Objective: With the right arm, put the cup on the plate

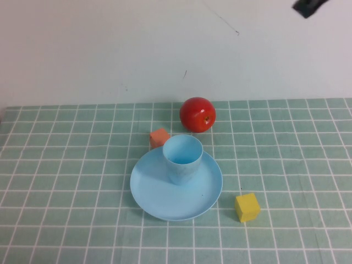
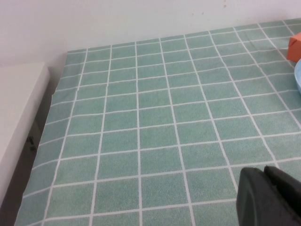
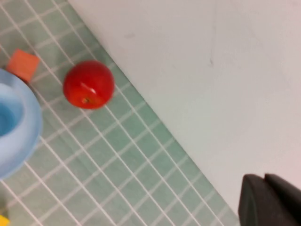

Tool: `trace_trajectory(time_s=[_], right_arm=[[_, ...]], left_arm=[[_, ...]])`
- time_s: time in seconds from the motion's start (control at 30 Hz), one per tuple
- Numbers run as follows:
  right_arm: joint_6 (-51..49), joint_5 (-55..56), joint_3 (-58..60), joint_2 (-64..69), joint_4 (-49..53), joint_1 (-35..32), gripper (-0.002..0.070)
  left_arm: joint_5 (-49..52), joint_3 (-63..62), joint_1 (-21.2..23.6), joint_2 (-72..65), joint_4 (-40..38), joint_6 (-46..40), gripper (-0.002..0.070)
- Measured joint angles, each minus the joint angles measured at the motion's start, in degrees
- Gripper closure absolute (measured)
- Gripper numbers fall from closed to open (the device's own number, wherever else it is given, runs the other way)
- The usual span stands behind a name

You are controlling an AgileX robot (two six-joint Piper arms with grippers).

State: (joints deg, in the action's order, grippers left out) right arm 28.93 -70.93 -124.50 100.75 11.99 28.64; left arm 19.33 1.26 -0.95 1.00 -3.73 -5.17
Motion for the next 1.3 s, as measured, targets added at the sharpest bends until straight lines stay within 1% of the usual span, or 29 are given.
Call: trace_trajectory(time_s=[0.1,0.17,0.27,0.43,0.67,0.8,0.97,1.1,1.3], right_arm=[[-1.1,0.0,7.5,-6.4,4.5,0.0,0.0671],[-2.4,0.0,13.5,-10.9,5.3,0.0,0.0671],[-5.5,3.1,25.5,-19.1,5.3,0.0,0.0671],[-11.4,13.8,48.1,-34.1,2.6,0.0,0.0672],[-14.3,26.6,79.2,-54.1,-0.5,0.0,0.0673],[-16.3,33.8,93.0,-63.5,-1.6,0.0,0.0673],[-18.4,39.5,101.7,-71.6,-1.1,0.0,0.0673],[-18.7,41.4,102.4,-74.6,-0.6,0.0,0.0673],[-18.9,42.2,102.7,-74.8,-0.6,0.0,0.0673]], left_arm=[[0.0,0.0,0.0,0.0,0.0,0.0,0.0678],[0.0,0.0,0.0,0.0,0.0,0.0,0.0678],[0.0,0.0,0.0,0.0,0.0,0.0,0.0678],[0.0,0.0,0.0,0.0,0.0,0.0,0.0678],[0.0,0.0,0.0,0.0,0.0,0.0,0.0678],[0.0,0.0,0.0,0.0,0.0,0.0,0.0678],[0.0,0.0,0.0,0.0,0.0,0.0,0.0678],[0.0,0.0,0.0,0.0,0.0,0.0,0.0678],[0.0,0.0,0.0,0.0,0.0,0.0,0.0678]])
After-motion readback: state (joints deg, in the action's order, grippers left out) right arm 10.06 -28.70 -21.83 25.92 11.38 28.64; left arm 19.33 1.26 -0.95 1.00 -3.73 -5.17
